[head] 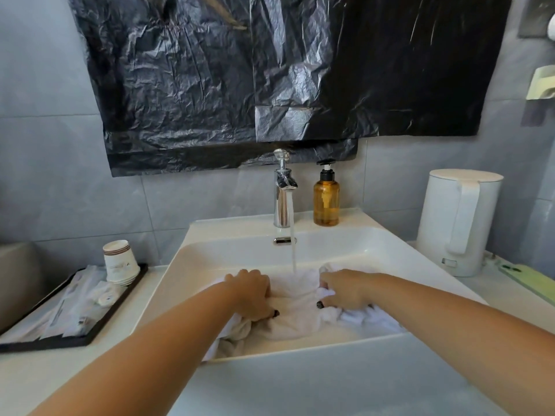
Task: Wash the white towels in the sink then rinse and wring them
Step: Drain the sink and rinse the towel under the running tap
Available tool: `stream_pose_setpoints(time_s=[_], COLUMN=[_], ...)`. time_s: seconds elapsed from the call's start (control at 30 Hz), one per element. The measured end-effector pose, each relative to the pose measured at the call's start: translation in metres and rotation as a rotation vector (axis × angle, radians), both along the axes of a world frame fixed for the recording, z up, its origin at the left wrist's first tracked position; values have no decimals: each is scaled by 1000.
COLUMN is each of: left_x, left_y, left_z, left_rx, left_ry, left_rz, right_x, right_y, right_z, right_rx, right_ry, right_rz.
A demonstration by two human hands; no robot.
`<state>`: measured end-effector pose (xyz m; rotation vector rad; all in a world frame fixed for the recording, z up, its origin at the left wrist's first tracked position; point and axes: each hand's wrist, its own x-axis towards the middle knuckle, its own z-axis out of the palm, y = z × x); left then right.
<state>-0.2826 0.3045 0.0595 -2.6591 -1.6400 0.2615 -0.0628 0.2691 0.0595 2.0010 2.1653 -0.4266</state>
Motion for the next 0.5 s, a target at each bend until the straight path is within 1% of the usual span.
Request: stream_pose_setpoints(time_s=[0.1,0.13,0.17,0.2,0.27,0.3,0.37,0.43,0.5], left_x=[3,2,1,-3,-8,-7,1,12,18], left_y=[-4,-6,-5,-3,1,1,0,-1,-1], left_z=[0,2,7,12,31,44,71,102,135], left_rx=[53,48,33,1,-63,-57,4,93,199], left_ry=[47,11,-100,-291,-761,-948,-1161,-1280,-1373], left_rz=[-9,-4,15,49,100,107,108,106,76], right_x=[4,6,9,10,12,11,6,0,-6], right_y=[-1,-2,-3,-4,-8,-9,-11,-9,-5], right_z=[-3,1,7,15,35,47,73,102,134], right_rx=[40,86,159,241,394,455,569,706,851], right_ry=[126,206,318,435,671,779,930,1014,1040], right_rz=[21,8,-21,-49,-119,-144,-186,-216,-217])
